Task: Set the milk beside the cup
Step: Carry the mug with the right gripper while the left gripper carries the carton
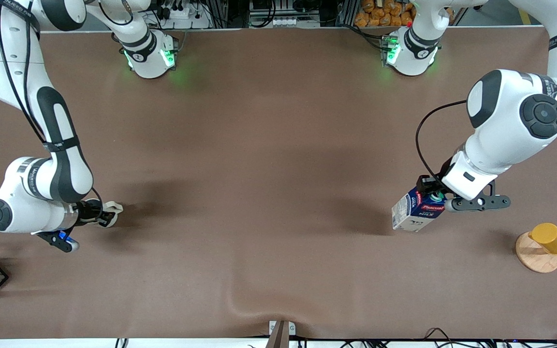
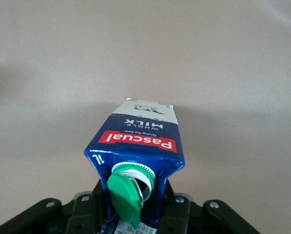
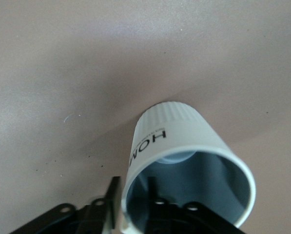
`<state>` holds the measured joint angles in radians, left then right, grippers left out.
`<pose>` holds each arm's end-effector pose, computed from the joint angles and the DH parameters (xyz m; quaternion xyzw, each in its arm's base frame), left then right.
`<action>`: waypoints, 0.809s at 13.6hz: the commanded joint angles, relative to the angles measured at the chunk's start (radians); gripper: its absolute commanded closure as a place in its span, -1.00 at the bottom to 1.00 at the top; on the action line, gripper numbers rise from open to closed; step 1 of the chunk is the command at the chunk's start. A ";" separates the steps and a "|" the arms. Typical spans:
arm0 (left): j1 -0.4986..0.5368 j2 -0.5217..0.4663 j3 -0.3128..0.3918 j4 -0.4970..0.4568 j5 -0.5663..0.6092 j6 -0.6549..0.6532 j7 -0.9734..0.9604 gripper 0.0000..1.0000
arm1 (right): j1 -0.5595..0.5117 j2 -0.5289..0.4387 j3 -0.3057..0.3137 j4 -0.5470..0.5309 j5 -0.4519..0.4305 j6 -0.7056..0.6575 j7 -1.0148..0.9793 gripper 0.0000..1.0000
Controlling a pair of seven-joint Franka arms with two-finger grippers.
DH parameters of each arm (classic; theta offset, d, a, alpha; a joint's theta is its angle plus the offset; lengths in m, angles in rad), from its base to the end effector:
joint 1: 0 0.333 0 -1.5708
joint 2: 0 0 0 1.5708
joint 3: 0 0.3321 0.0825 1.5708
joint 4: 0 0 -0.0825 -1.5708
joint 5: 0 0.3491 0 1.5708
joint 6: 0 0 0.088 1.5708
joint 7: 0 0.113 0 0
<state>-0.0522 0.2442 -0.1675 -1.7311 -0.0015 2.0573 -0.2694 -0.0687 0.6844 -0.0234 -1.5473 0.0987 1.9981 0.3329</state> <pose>0.5974 -0.1248 0.4702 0.9985 0.0284 0.0364 0.0304 0.6578 -0.0518 0.2589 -0.9650 0.2325 0.1195 0.0204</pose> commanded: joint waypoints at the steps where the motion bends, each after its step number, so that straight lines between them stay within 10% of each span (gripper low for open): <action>1: -0.006 -0.003 -0.016 0.025 0.014 -0.028 -0.014 0.32 | -0.007 -0.006 0.010 -0.002 0.010 -0.027 -0.029 1.00; 11: -0.024 0.006 -0.109 0.102 0.017 -0.066 -0.021 0.26 | 0.211 -0.108 0.031 0.018 0.173 -0.156 0.370 1.00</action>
<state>-0.0678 0.2442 -0.2712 -1.6692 -0.0015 2.0136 -0.2761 0.0958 0.5957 0.0092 -1.5252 0.2442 1.8507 0.5708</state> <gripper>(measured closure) 0.559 0.952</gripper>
